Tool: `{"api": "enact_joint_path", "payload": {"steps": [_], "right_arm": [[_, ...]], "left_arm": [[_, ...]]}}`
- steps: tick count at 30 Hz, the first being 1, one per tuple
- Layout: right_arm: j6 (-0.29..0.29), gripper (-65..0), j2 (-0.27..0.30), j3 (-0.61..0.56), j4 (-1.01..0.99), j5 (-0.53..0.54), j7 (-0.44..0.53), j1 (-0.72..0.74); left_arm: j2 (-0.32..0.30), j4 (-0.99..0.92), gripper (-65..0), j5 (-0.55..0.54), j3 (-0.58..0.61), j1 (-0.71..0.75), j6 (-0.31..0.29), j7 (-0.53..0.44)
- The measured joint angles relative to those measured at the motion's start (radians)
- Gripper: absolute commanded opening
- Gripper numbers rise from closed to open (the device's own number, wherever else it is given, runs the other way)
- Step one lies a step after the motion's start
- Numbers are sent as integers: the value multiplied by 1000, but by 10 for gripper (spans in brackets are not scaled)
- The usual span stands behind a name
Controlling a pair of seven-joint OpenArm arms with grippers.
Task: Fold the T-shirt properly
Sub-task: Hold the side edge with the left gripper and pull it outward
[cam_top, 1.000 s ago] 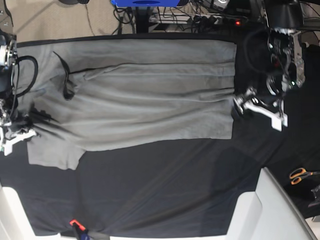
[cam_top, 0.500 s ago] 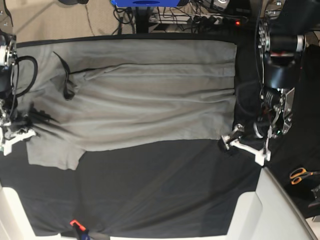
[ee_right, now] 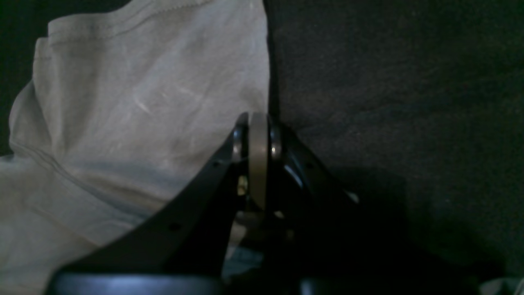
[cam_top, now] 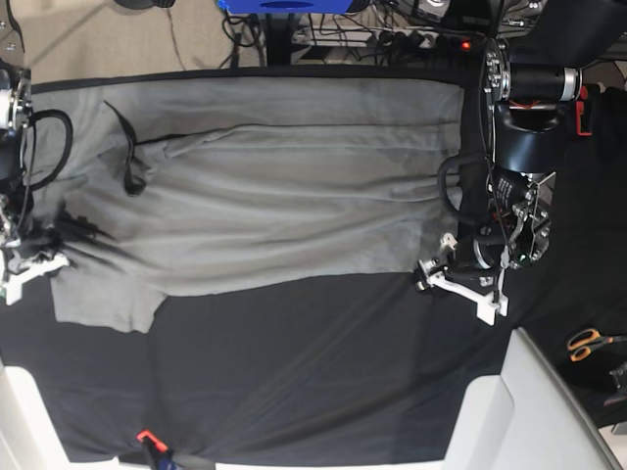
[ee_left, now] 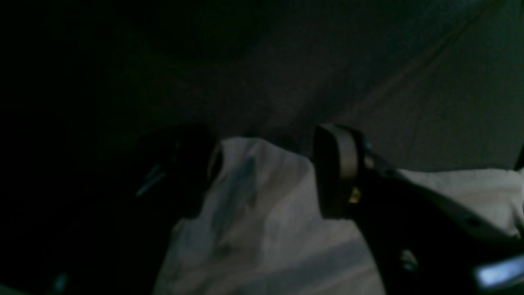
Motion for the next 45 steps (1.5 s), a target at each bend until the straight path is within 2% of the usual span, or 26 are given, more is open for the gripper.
{"api": "enact_joint_path", "payload": {"steps": [3, 6, 7, 15, 20, 31, 45], "right_arm": [[0, -650, 0, 0, 0, 0, 0, 0], [0, -650, -2, 0, 0, 0, 0, 0], [-1, -650, -3, 0, 0, 0, 0, 0], [-1, -650, -5, 0, 58, -3, -4, -6], [2, -650, -3, 0, 127, -3, 3, 3], [2, -650, 0, -2, 170, -3, -4, 0], [2, -650, 1, -12, 170, -3, -3, 39]], "left_arm": [[-1, -3, -425, -4, 0, 0, 1, 8], [-3, -6, -620, -5, 0, 6, 0, 23], [-7, -7, -650, -5, 1, 8, 0, 25], [-37, -5, -650, -6, 14, 11, -7, 8], [-51, 90, -650, 11, 5, 27, 13, 24], [-49, 238, -650, 3, 5, 25, 9, 27], [-48, 270, -650, 3, 5, 24, 9, 26]]}}
